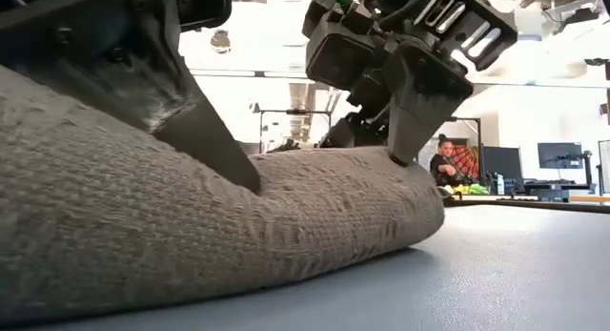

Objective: Roll towel into tight, uniform cylinder
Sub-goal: Roll the gray towel

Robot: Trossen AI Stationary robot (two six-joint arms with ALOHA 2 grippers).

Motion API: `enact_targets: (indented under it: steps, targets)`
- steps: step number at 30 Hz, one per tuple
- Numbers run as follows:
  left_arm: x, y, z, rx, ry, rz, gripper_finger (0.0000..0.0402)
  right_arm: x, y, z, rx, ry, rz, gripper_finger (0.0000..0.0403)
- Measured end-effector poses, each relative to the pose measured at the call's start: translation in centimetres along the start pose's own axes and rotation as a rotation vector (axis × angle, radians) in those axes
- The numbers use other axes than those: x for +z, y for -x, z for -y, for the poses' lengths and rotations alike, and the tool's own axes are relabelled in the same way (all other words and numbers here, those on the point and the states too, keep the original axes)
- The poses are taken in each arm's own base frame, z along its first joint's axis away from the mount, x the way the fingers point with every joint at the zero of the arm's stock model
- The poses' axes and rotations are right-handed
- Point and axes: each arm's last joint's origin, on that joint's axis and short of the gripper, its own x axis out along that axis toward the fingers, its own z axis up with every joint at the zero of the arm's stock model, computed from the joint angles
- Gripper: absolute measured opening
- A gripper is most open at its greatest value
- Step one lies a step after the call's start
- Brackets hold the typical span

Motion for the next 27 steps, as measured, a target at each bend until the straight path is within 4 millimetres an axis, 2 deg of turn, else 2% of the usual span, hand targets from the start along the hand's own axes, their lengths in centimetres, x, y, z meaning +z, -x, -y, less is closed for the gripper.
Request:
enact_targets:
  steps: [12, 15, 19, 23, 27]
  targets:
    - [-0.5, 0.3, 0.3, 0.009, 0.002, 0.006, 0.0, 2.1, 1.4, 0.8, -0.051, 0.146, 0.195, 0.0206]
    - [-0.5, 0.3, 0.3, 0.008, 0.0, 0.004, 0.0, 2.5, 1.5, 0.9, -0.119, 0.157, 0.233, 0.0205]
    - [-0.5, 0.3, 0.3, 0.004, 0.0, -0.001, 0.0, 2.5, 0.0, 0.9, -0.225, 0.206, 0.231, 0.0208]
    - [-0.5, 0.3, 0.3, 0.001, 0.003, -0.001, 0.0, 2.4, -1.3, 0.9, -0.258, 0.245, 0.23, 0.021]
    - [-0.5, 0.3, 0.3, -0.005, 0.006, -0.007, 0.0, 1.8, -2.7, 1.8, -0.263, 0.239, 0.205, 0.0208]
